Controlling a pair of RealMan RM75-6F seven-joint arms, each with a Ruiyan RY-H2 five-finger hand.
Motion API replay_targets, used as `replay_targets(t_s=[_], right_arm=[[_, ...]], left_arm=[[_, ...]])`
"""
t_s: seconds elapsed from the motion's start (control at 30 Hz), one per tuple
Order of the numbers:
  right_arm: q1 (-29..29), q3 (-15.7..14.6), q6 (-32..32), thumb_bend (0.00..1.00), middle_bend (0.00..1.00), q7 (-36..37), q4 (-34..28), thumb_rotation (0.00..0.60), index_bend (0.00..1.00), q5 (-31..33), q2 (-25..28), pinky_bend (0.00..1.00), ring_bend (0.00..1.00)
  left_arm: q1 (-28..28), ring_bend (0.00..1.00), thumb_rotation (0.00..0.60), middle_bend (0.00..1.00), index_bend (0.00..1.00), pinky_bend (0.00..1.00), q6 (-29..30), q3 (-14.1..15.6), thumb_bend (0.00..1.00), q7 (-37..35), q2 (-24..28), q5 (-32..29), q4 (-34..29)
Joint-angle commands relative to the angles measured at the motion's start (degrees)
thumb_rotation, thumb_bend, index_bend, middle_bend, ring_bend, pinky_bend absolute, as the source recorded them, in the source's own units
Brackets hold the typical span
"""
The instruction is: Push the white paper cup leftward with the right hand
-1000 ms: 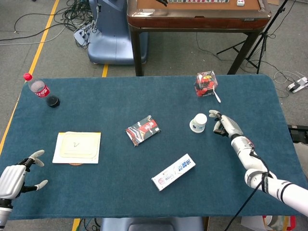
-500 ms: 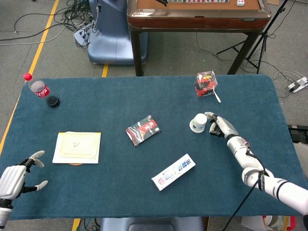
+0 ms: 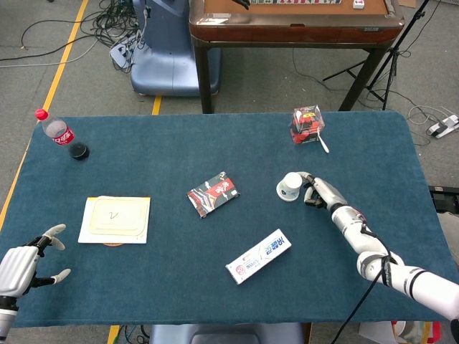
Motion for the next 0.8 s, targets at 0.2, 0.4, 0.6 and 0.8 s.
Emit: replay_targets(t_s=[0.2, 0.4, 0.6, 0.8], right_arm=[[0.1, 0.1, -0.7, 1.0, 0.17, 1.4, -0.5, 0.6, 0.12, -1.5, -0.6, 0.36, 0.18], [0.2, 0.1, -0.5, 1.0, 0.17, 1.9, -2.2, 0.6, 0.12, -2.4, -0.8, 0.36, 0.18], [0.9, 0.2, 0.1, 1.0, 0.18, 1.4, -5.3, 0.6, 0.12, -1.7, -0.1, 0.36, 0.18], [2.3, -0.3, 0.6, 1.0, 0.19, -0.1, -8.0, 0.6, 0.12, 0.6, 0.6, 0.36, 0.18]], left_arm=[[0.0, 0.35, 0.6, 0.43, 0.15, 0.45, -0.2, 0.0, 0.17, 0.2, 0.2, -0.3, -0.3], [0.0, 0.35, 0.6, 0.43, 0.15, 0.45, -0.4, -0.1, 0.17, 0.2, 0.5, -0.5, -0.4], [0.0, 0.35, 0.6, 0.43, 0.15, 0.44, -0.5, 0.0, 0.17, 0.2, 0.7, -0.5, -0.7], [0.0, 0.35, 0.6, 0.43, 0.15, 0.45, -0.4, -0.1, 0.17, -0.1, 1.0, -0.5, -0.9]])
